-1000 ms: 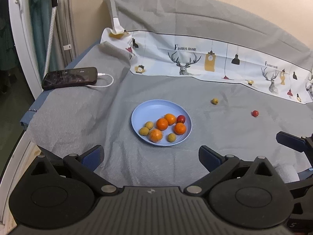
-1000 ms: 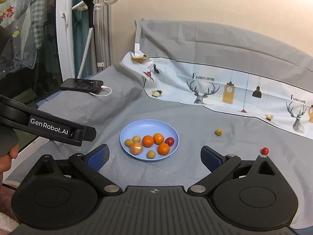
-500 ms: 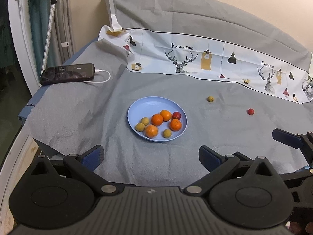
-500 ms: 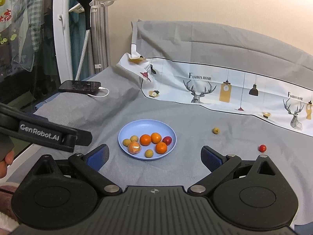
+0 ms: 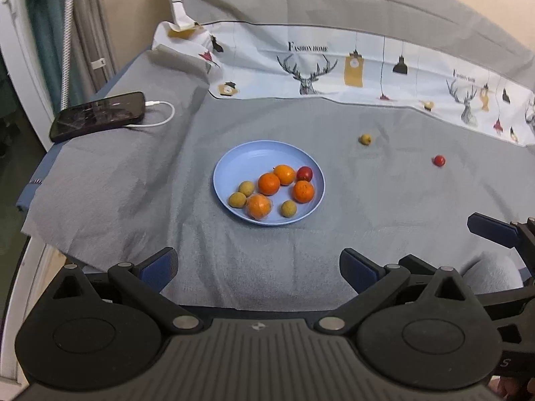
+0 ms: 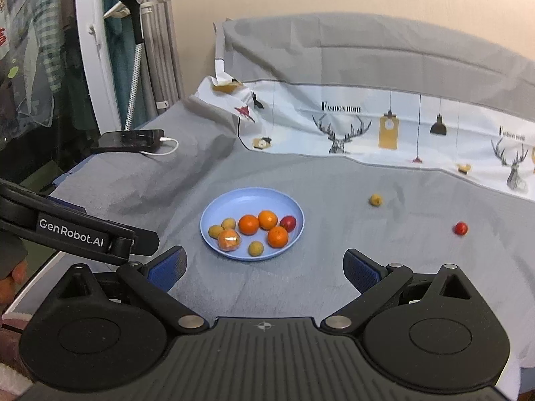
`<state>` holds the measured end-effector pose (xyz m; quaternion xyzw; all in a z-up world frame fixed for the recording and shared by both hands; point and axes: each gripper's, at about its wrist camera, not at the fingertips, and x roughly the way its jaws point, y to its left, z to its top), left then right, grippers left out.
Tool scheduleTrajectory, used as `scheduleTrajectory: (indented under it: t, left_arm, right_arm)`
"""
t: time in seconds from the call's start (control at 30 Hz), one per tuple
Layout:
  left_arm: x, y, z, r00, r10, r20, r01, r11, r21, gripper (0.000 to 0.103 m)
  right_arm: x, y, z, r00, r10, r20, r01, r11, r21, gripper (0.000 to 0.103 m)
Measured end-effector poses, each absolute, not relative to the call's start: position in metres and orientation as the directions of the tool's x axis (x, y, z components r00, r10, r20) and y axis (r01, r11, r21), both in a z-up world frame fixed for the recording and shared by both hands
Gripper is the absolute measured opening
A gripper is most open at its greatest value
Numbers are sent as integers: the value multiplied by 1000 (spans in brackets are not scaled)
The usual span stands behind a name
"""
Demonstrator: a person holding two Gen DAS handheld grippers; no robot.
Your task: Organize fruits
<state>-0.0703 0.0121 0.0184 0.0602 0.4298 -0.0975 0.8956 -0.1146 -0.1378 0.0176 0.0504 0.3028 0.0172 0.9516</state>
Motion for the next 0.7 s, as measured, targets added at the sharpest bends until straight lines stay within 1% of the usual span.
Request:
scheduleTrajectory:
  t: [0.17, 0.37, 0.5, 0.63, 0.7]
  left_arm:
    - [-50, -7, 13, 585, -118, -802, 253, 967, 42, 103]
    - [-9, -45, 2, 509, -166, -845, 289, 957, -15, 103]
    - [25, -86, -11, 487, -180, -855, 329, 944, -12, 103]
    - [66, -134, -26, 496, -183, -849, 365, 931, 13, 103]
    - [91, -158, -35, 492, -207, -846, 384, 923, -2, 103]
  right_arm:
    - [-105, -154, 5, 801, 72, -594, 24, 988, 153, 100]
    - [-91, -194, -14, 778, 28, -628, 146, 964, 224, 100]
    - [-79, -235, -33, 758, -69, -649, 279, 933, 227, 100]
    - [-58, -284, -57, 724, -202, -659, 413, 893, 180, 100]
    - [-45, -311, -70, 698, -264, -666, 472, 869, 150, 100]
